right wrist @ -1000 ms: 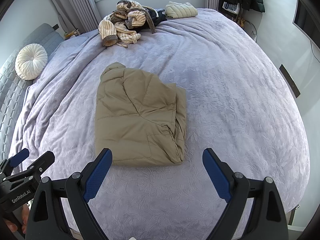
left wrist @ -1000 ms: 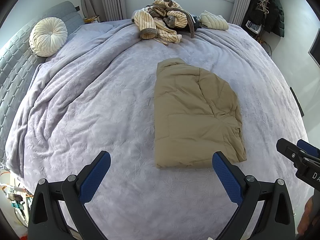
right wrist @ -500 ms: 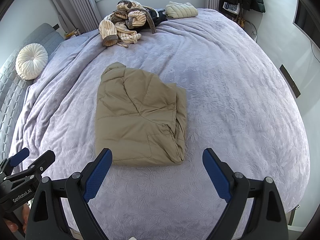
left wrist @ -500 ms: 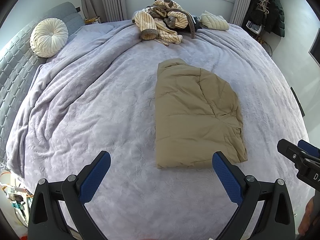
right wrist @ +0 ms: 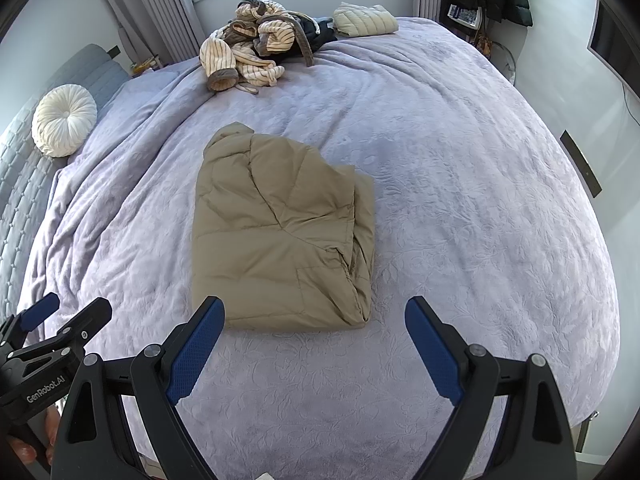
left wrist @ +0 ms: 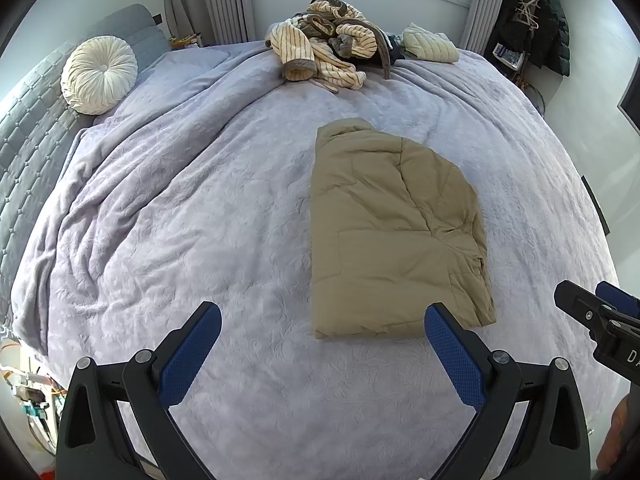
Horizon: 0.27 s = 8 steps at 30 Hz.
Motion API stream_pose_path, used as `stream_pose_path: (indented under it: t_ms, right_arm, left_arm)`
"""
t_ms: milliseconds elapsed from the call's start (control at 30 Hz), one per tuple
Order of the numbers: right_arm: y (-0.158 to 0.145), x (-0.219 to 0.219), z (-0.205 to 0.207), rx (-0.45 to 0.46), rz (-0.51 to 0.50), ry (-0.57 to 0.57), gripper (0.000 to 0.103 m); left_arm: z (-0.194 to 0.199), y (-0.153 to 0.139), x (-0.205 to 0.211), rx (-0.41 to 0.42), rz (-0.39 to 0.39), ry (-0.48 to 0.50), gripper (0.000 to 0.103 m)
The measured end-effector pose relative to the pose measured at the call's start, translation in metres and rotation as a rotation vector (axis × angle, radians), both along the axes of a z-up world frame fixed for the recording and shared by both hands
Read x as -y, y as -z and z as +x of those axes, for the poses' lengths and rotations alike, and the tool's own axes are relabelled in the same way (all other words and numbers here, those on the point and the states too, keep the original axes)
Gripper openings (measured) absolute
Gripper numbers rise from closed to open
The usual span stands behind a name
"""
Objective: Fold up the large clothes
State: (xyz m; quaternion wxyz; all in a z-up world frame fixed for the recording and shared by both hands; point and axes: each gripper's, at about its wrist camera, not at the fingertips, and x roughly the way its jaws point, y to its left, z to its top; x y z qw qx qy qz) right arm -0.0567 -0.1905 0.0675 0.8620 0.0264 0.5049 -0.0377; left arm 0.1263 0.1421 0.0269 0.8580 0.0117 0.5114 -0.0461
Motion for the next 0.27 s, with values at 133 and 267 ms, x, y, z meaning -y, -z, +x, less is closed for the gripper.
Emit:
stream_pose_path:
  t_ms: [133, 267]
  right_arm:
    - [-0.0003, 0.0005, 0.0005, 0.000, -0.001, -0.001, 0.093]
    - [-0.0005, 0.0009, 0.0009, 0.000, -0.001, -0.002, 0.093]
  left_arm:
    - [-0.0002, 0.0002, 0.0016, 0.000, -0.001, 0.007, 0.102]
    - [-0.0003, 0.0011, 0.0027, -0.006, -0.002, 0.009, 0.102]
